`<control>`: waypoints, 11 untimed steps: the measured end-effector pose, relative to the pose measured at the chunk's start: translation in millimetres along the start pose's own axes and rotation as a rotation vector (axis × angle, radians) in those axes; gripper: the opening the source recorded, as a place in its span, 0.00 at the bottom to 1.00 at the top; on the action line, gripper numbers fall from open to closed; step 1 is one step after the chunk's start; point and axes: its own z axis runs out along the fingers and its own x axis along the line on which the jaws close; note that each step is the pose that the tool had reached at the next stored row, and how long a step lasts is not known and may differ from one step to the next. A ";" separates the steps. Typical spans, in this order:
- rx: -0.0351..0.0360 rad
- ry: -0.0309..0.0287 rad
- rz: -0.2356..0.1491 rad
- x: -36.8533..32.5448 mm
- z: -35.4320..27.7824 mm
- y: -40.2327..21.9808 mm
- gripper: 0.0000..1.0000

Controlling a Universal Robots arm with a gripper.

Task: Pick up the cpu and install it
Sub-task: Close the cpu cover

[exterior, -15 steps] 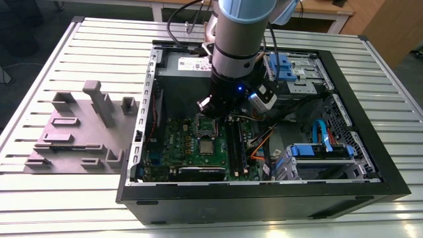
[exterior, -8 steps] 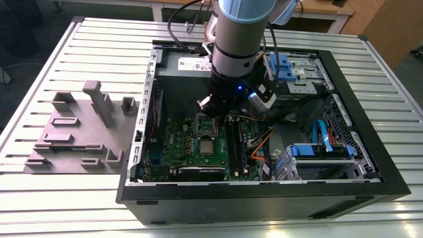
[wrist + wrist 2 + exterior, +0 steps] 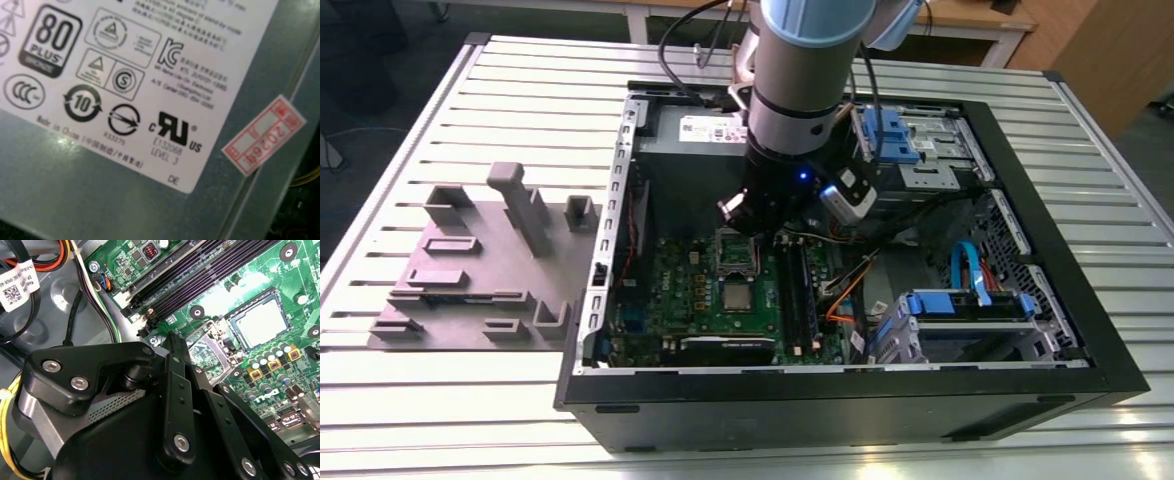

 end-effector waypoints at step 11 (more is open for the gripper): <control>0.0009 -0.0027 0.000 2.4 0.2 1.2 0.10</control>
